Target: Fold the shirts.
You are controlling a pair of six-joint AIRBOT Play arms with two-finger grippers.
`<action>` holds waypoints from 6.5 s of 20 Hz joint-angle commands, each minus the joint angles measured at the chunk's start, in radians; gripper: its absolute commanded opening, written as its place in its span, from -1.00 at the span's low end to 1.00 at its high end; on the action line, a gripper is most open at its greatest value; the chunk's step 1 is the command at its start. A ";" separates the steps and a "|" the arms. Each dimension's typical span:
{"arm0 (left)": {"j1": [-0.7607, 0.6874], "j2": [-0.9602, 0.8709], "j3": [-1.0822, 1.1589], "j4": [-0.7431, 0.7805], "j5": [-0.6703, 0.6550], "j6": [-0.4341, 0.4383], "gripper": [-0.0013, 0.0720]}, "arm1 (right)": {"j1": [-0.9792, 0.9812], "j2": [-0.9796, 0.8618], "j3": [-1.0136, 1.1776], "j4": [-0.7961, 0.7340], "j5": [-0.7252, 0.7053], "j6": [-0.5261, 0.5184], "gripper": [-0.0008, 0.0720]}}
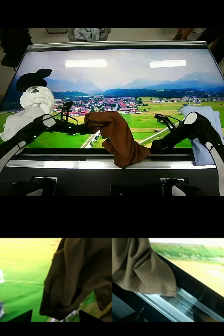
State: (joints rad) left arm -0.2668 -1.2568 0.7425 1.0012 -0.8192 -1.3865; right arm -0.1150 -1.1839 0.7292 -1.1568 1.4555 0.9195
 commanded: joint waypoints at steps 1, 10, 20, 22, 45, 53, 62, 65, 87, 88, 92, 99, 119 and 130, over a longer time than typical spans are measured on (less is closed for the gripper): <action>-0.037 -0.012 -0.003 -0.023 0.085 -0.001 0.79 | 0.000 0.000 -0.006 0.011 0.013 0.005 0.93; -0.039 -0.035 0.000 -0.030 0.077 -0.035 -0.89 | 0.000 0.000 -0.212 0.201 -0.161 0.000 0.97; -0.026 -0.018 0.010 -0.029 0.063 -0.034 -0.89 | 0.089 -0.002 -0.200 0.270 -0.388 0.097 -0.87; 0.014 0.035 0.055 -0.024 0.056 -0.023 -0.89 | 0.084 0.018 -0.110 0.165 -0.344 0.068 -0.87; 0.595 0.755 0.581 0.109 -0.135 -0.053 -0.90 | 0.084 0.462 0.997 -0.576 0.288 0.219 -0.87; 0.594 0.847 0.147 0.094 -0.123 -0.053 -0.90 | 0.084 0.498 0.524 -0.546 0.296 0.196 -0.86; 0.412 0.488 0.087 0.095 0.158 0.019 -0.89 | 0.084 -0.130 0.549 -0.513 -0.332 0.247 -0.86; 0.355 0.269 0.087 0.094 0.361 0.018 -0.89 | 0.084 -0.393 0.688 -0.372 -0.505 0.313 -0.86; 0.341 0.071 0.107 0.065 0.196 0.176 -0.89 | 0.274 -0.415 0.390 0.317 -0.329 0.146 1.00; 0.341 0.071 0.107 0.065 0.194 0.176 -0.89 | 0.293 -0.426 0.390 0.337 -0.362 0.161 1.00; 0.341 0.071 0.107 0.064 0.186 0.175 -0.89 | 0.367 -0.488 0.391 0.484 -0.489 0.188 0.99; 0.342 0.078 0.109 0.064 0.186 0.175 -0.89 | 0.414 -0.474 0.396 0.514 -0.616 0.214 -0.86; 0.385 0.698 0.750 0.064 0.090 -0.089 -0.89 | -0.010 0.646 0.860 -0.266 -0.349 0.045 -0.86; 0.384 0.410 0.647 0.095 -0.149 -0.048 -0.89 | -0.010 0.307 0.888 -0.408 -0.037 0.180 -0.86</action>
State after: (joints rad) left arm 0.1162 -0.7116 1.4464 1.0832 -0.9005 -1.4631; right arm -0.1246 -0.7143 1.6161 -1.5188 1.3067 1.0828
